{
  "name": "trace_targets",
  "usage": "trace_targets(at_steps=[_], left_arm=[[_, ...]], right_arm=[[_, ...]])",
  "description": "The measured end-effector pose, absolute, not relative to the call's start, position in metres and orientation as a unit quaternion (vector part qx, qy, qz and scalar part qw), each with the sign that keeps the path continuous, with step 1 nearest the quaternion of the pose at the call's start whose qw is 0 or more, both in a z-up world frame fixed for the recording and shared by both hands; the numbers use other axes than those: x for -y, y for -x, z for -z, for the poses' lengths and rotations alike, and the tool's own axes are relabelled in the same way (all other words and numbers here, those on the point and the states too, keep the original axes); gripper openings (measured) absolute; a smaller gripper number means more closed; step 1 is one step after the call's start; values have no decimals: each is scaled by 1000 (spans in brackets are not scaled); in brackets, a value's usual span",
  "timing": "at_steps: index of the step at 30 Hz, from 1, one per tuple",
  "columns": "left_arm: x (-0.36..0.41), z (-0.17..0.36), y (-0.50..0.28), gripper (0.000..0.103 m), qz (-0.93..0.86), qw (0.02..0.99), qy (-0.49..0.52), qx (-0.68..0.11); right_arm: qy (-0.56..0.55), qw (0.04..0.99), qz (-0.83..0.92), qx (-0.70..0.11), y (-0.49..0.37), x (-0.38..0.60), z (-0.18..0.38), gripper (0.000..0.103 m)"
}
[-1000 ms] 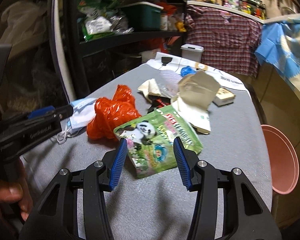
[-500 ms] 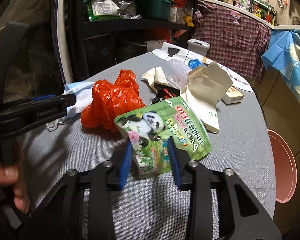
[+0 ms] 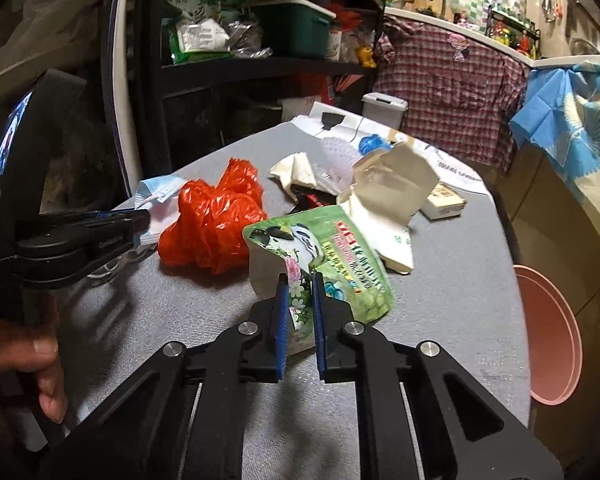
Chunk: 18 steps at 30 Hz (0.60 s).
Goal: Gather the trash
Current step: 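Grasp the white face mask with the left tool while the right tool grasps the green snack packet, then carry the mask and green packet over the pink bucket with both tools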
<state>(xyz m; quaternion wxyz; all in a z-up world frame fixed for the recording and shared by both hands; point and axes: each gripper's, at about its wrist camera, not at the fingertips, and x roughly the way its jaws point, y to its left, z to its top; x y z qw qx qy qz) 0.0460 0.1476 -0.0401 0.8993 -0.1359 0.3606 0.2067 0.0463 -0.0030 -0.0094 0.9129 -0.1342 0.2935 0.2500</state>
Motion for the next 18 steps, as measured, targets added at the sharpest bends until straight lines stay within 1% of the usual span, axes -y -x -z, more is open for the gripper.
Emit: trace_targets(at_steps=[6, 18], left_arm=[[-139, 23, -38, 4, -203, 910, 124, -339], [-106, -10, -19, 4, -174, 934, 100, -296]], right_arm=[[126, 924, -232, -275, -40, 18, -5, 4], [101, 943, -198, -249, -25, 56, -30, 2]])
